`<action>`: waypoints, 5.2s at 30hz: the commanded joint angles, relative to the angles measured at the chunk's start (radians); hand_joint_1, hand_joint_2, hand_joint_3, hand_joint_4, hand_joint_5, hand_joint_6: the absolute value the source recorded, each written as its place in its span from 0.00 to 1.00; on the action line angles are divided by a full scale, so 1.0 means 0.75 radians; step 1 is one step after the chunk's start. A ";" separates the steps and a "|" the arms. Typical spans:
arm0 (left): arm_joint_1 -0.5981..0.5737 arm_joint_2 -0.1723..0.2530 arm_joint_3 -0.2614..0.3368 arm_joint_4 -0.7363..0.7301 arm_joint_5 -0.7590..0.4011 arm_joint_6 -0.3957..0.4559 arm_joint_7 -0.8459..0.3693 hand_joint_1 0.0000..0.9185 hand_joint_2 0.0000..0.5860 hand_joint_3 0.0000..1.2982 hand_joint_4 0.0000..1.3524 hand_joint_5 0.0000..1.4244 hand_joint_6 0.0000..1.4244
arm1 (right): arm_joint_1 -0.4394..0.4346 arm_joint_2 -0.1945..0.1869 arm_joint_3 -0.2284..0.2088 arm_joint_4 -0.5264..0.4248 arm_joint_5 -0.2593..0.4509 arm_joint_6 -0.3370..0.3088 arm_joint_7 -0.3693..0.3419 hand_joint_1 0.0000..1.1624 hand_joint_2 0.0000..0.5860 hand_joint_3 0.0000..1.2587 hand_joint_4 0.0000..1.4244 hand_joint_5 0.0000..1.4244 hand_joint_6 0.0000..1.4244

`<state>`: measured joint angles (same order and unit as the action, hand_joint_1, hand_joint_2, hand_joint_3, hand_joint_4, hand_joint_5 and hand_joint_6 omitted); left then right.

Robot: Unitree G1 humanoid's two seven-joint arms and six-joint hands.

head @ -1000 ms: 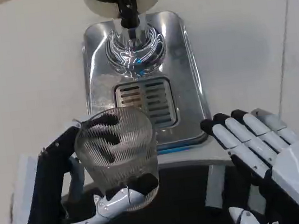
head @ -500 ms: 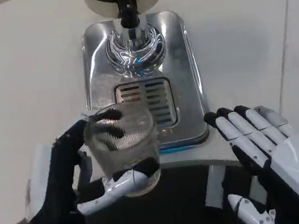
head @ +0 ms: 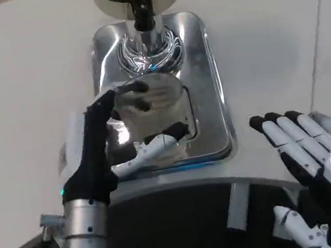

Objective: Grasp the cup under the faucet to collect the drink, then remove the cup.

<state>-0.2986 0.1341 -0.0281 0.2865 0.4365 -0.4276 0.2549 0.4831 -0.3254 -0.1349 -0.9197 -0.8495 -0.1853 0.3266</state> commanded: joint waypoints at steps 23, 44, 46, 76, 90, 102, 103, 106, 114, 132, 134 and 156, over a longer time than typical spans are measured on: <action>-0.486 0.126 -0.109 0.777 0.081 -0.206 0.354 0.68 0.11 0.91 0.88 0.96 1.00 | 0.113 0.085 -0.013 -0.141 -0.039 0.028 0.060 0.01 1.00 0.00 0.00 0.00 0.00; -0.249 0.283 -0.081 0.383 0.026 -0.199 0.257 0.11 0.00 0.05 0.00 0.17 0.18 | 0.083 0.164 0.009 -0.140 0.060 0.073 0.042 0.01 1.00 0.00 0.00 0.00 0.00; -0.128 0.336 -0.025 0.213 0.010 -0.173 0.216 0.09 0.00 0.04 0.00 0.15 0.16 | 0.047 0.190 0.019 -0.153 0.095 0.118 0.055 0.01 1.00 0.00 0.00 0.00 0.00; 0.663 0.372 0.156 -0.444 0.090 0.057 -0.017 0.07 0.10 0.00 0.00 0.06 0.07 | -1.009 -0.040 -0.148 -0.077 1.006 1.174 0.305 0.09 1.00 0.00 0.00 0.00 0.00; 0.726 0.310 0.157 -0.525 0.166 0.086 0.005 0.02 0.10 0.00 0.00 0.00 0.02 | -1.226 0.011 -0.104 0.166 1.357 1.183 0.151 0.15 1.00 0.00 0.00 0.00 0.00; 0.750 0.271 0.164 -0.534 0.178 0.094 0.020 0.01 0.09 0.00 0.00 0.00 0.02 | -1.245 0.052 0.018 0.219 1.517 1.140 0.087 0.17 1.00 0.00 0.00 0.00 0.00; 0.750 0.269 0.164 -0.533 0.178 0.095 0.021 0.01 0.09 0.00 0.00 0.00 0.02 | -1.256 0.047 0.028 0.222 1.524 1.136 0.088 0.17 1.00 0.00 0.00 0.00 0.00; 0.747 0.266 0.166 -0.528 0.176 0.096 0.024 0.01 0.09 0.00 0.00 0.00 0.02 | -1.286 0.037 0.046 0.237 1.538 1.131 0.084 0.17 1.00 0.00 0.00 0.00 0.00; 0.736 0.273 0.184 -0.502 0.159 0.092 0.026 0.01 0.09 0.00 0.00 0.00 0.03 | -1.388 0.032 0.085 0.322 1.544 1.113 0.062 0.17 1.00 0.00 0.00 0.00 0.00; 0.734 0.278 0.223 -0.447 0.123 0.061 0.029 0.01 0.10 0.00 0.00 0.01 0.03 | -1.457 0.102 0.278 0.491 1.518 1.041 0.034 0.16 1.00 0.00 0.00 0.00 0.00; 0.731 0.279 0.224 -0.440 0.120 0.058 0.030 0.01 0.10 0.00 0.00 0.01 0.03 | -1.451 0.105 0.287 0.495 1.514 1.046 0.032 0.15 1.00 0.00 0.00 0.00 0.00; 0.708 0.296 0.230 -0.380 0.102 0.023 0.051 0.03 0.10 0.00 0.00 0.06 0.07 | -1.634 -0.206 0.576 0.497 1.213 1.002 0.239 0.00 0.92 0.00 0.00 0.00 0.00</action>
<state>0.2214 0.3480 0.1439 -0.0100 0.5170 -0.3950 0.2827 -0.7149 -0.4474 0.2271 -0.5420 0.0867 0.5679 0.4335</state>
